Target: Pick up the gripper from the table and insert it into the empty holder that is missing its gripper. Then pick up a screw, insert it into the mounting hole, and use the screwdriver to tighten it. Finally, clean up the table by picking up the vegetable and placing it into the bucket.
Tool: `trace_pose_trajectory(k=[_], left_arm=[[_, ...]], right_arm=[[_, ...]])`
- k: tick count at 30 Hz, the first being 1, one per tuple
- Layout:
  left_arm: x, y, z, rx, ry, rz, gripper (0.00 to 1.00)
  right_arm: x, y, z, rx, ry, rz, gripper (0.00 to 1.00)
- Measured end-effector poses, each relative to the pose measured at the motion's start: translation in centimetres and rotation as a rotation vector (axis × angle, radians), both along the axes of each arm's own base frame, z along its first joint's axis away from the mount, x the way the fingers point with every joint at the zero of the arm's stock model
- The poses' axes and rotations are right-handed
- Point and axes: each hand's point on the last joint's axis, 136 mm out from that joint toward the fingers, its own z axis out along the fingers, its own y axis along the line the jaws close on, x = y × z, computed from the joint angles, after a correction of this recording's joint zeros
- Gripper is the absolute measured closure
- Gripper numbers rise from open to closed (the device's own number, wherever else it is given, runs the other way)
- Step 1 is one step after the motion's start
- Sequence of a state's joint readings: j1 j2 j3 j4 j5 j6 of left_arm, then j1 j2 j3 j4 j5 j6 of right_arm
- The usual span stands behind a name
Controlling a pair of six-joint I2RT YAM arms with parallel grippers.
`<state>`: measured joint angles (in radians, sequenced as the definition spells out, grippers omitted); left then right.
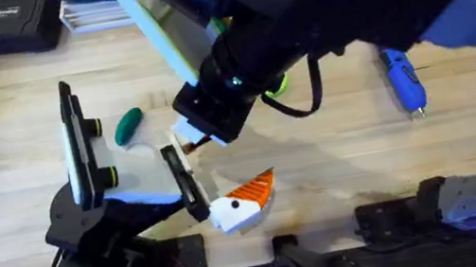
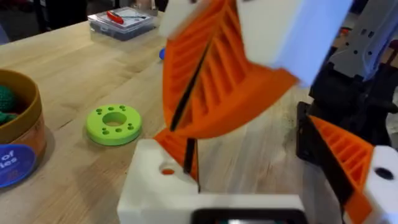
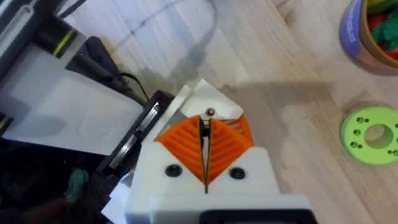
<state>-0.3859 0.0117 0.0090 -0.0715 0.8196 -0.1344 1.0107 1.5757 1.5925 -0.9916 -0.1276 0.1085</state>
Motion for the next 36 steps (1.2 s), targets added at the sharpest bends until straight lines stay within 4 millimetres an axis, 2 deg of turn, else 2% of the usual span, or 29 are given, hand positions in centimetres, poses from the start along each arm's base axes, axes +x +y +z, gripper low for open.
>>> trace_pose_trajectory(k=[17,26,36], left_arm=[[0.0,0.0,0.0,0.0,0.0,0.0,0.015],[0.0,0.0,0.0,0.0,0.0,0.0,0.015],[0.0,0.0,0.0,0.0,0.0,0.0,0.015]], right_arm=[[0.8,0.1,0.2,0.001,-0.039,-0.019,0.995],[1.0,0.4,-1.2,-0.034,-0.017,-0.018,0.995],[0.7,0.6,-1.4,-0.037,-0.016,-0.009,0.995]])
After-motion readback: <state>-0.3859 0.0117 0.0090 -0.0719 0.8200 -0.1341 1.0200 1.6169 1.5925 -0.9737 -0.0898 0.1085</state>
